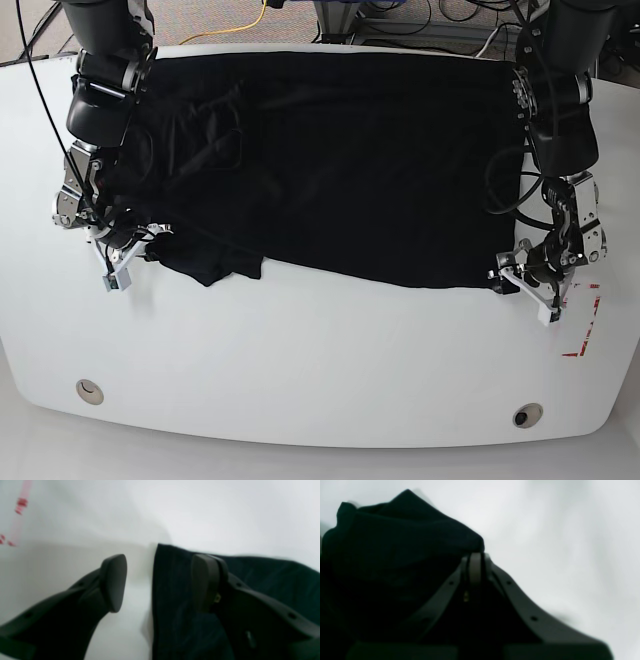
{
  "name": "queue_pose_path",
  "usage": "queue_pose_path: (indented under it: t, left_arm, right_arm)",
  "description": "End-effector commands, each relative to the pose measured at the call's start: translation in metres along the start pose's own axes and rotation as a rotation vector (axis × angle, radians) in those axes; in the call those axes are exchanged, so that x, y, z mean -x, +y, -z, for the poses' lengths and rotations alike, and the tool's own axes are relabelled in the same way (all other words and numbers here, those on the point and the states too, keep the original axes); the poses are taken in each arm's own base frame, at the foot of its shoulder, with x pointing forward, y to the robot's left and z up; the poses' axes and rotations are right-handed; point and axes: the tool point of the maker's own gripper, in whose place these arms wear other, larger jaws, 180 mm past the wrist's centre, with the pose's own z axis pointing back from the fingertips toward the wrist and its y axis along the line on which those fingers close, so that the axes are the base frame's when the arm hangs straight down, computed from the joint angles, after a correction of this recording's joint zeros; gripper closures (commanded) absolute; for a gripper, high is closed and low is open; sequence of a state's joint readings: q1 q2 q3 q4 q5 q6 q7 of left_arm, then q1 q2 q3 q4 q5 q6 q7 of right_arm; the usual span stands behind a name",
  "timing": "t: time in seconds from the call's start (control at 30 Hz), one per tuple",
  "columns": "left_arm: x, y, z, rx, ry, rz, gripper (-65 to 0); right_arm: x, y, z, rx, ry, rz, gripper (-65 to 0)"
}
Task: Layout the t-shirt on the table in an organized manner, then fold the t-shirt properly
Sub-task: 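Move both grippers to the opposite edge of the shirt and grasp it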
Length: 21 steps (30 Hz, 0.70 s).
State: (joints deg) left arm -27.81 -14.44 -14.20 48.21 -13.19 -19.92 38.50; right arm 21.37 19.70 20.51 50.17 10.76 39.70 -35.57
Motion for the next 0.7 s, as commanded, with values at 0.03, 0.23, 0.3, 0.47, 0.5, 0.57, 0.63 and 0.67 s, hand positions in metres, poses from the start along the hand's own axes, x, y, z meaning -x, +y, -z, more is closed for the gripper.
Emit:
queue_pose_path:
  t: [0.03, 0.23, 0.3, 0.47, 0.5, 0.57, 0.63, 0.67]
  left_arm:
    - [-0.02, 0.004, 0.0, -0.007, -0.034, 0.001, -38.5]
    - [-0.002, 0.008, 0.006, -0.021, 0.019, 0.004, -38.5]
    - [0.001, 0.007, 0.006, -0.018, 0.027, 0.007, -38.5]
    - [0.01, -0.004, 0.01, -0.003, 0.075, 0.059, -38.1]
    - [0.011, -0.006, 0.011, -0.001, 0.083, 0.071, -38.1]
    - [0.013, -0.009, 0.012, 0.002, 0.096, 0.088, -37.9]
    - [0.014, -0.011, 0.012, 0.005, 0.098, 0.089, -37.9]
    - [0.014, -0.012, 0.012, 0.01, 0.099, 0.093, -37.9]
  right_arm:
    - [-0.01, -0.007, -0.006, 0.015, -0.005, -0.021, 0.0]
    - [-0.014, -0.007, -0.008, 0.02, -0.016, -0.032, 0.0]
    - [-0.017, -0.007, -0.01, 0.023, -0.023, -0.041, 0.0]
    - [-0.016, -0.008, -0.011, 0.026, -0.004, -0.042, 0.0]
    - [-0.016, -0.008, -0.011, 0.026, -0.003, -0.042, 0.0]
    - [-0.016, -0.008, -0.011, 0.026, -0.004, -0.043, 0.0]
    - [-0.016, -0.008, -0.011, 0.026, -0.004, -0.043, 0.0]
    - [-0.017, -0.008, -0.011, 0.026, -0.006, -0.043, 0.0]
